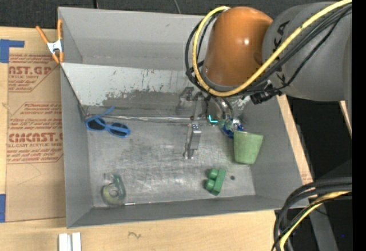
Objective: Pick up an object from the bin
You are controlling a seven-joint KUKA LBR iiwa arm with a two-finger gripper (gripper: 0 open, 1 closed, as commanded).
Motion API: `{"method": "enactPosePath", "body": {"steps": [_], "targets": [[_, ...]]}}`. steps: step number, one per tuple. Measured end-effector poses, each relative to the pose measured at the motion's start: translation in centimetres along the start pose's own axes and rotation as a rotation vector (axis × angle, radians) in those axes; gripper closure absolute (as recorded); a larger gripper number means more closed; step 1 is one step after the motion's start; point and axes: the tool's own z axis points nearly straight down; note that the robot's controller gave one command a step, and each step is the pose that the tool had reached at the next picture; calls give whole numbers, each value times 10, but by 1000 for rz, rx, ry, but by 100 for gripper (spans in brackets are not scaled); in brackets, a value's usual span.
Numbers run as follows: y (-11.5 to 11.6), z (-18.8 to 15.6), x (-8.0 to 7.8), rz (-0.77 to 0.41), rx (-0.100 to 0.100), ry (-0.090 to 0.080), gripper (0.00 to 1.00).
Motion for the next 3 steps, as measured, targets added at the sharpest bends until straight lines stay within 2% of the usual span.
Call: {"method": "enactPosePath", "body": {"steps": [1, 2, 3], "targets": [[-98, 132, 38, -161, -4, -7, 0], [-148, 104, 76, -59, 2, -6, 0], [-138, 104, 86, 168, -1, -9, 0]]}}
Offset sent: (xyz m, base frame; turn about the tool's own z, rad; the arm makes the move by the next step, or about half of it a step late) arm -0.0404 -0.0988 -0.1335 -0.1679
